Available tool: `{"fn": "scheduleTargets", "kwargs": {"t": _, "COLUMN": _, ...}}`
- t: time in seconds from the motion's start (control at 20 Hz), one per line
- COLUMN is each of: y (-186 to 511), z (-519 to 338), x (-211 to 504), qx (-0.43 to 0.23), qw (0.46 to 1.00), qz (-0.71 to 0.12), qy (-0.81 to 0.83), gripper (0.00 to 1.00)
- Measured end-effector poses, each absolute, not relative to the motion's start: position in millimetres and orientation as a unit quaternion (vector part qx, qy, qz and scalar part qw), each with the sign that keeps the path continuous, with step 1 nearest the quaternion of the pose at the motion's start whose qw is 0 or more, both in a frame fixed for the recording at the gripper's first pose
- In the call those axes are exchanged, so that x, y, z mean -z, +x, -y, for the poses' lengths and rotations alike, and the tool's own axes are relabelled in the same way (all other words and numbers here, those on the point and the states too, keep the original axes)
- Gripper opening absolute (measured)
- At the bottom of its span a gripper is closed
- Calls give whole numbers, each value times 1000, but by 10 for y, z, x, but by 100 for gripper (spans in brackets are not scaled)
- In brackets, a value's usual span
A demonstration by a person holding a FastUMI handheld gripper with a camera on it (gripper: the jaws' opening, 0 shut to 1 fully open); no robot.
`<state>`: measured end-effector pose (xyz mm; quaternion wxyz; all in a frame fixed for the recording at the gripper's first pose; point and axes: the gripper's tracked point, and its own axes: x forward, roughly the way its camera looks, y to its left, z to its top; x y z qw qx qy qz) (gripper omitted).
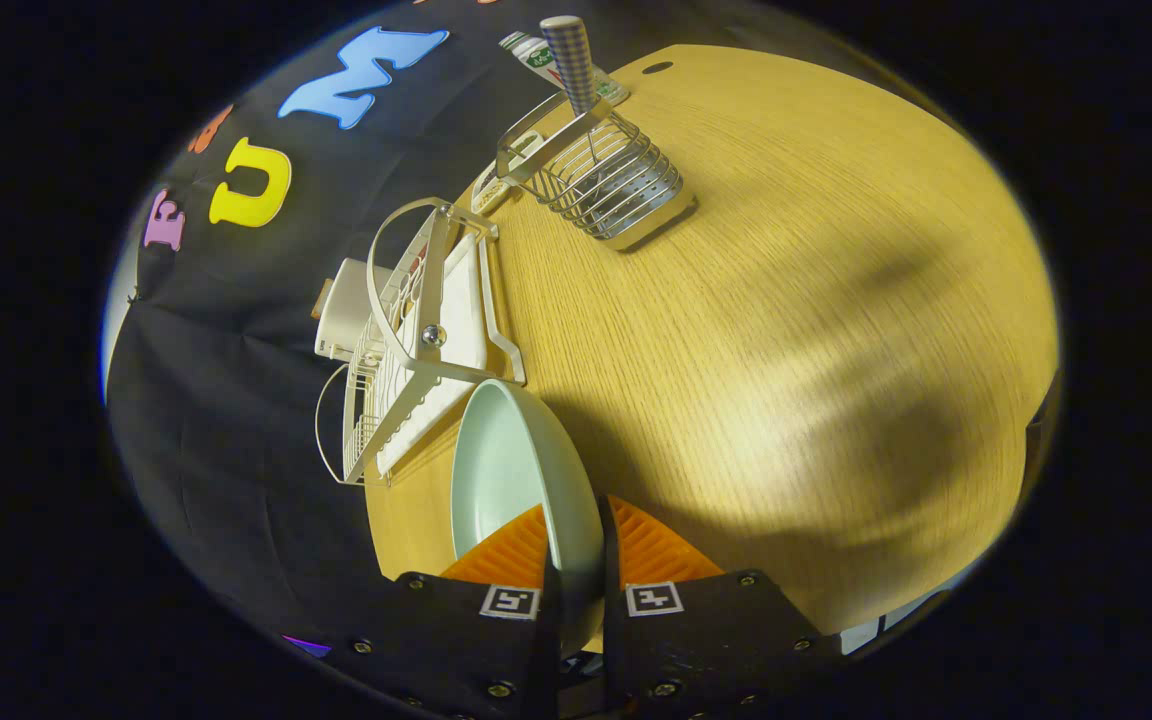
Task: Take the plate from the dish rack, then take the spoon from the basket and place it into the plate.
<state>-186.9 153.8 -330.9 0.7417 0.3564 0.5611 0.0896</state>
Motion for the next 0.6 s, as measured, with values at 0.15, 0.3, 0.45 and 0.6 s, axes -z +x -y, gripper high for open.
{"fn": "scheduleTargets", "kwargs": {"t": 0.15, "y": -1818, "z": -1537, "x": 3235, "qx": -104, "qw": 764, "qz": -536, "qy": 344, "gripper": 20}}
{"fn": "scheduleTargets", "kwargs": {"t": 0.3, "y": -1732, "z": -1368, "x": 3151, "qx": -109, "qw": 804, "qz": -508, "qy": 288, "gripper": 26}}
{"fn": "scheduleTargets", "kwargs": {"t": 0.45, "y": -1561, "z": -1229, "x": 2831, "qx": -137, "qw": 845, "qz": -464, "qy": 228, "gripper": 64}}
{"fn": "scheduleTargets", "kwargs": {"t": 0.6, "y": -1281, "z": -1067, "x": 2270, "qx": -173, "qw": 908, "qz": -346, "qy": 162, "gripper": 78}}
